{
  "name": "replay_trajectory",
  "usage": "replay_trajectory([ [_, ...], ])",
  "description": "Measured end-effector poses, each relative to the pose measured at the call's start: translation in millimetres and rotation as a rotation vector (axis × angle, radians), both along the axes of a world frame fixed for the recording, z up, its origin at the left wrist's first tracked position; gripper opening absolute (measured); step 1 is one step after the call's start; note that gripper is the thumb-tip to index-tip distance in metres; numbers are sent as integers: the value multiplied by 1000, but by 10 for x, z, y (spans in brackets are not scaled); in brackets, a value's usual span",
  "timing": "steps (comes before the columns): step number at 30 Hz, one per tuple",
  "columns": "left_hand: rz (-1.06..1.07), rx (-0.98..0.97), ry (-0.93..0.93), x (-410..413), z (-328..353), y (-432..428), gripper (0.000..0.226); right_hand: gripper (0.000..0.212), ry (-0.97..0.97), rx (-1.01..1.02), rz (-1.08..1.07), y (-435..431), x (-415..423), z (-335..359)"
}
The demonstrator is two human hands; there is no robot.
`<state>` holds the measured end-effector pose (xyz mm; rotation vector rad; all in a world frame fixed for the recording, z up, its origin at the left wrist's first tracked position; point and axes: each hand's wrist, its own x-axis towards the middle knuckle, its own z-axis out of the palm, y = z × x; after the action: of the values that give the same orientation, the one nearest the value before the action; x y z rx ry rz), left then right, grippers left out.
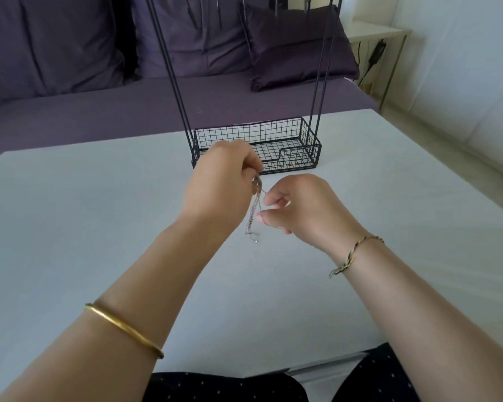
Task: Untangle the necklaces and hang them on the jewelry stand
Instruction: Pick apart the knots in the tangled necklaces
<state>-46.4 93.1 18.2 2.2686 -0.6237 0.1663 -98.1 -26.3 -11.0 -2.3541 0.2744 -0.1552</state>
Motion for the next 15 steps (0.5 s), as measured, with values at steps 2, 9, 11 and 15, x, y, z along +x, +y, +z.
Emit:
replay_trajectory([
  [2,-40,-143,134,-31,32,5,22,19,-9,53,37,15,-5,3],
  [9,-54,-428,484,-58,82,90,25,21,-64,175,-34,26,25,-24],
  [11,-52,-455,517,-61,91,95,24,28,-63,151,-38,29,35,-32],
  [15,-18,-369,411,-41,57,107,24,16,-149,158,-57,36,32,-32],
])
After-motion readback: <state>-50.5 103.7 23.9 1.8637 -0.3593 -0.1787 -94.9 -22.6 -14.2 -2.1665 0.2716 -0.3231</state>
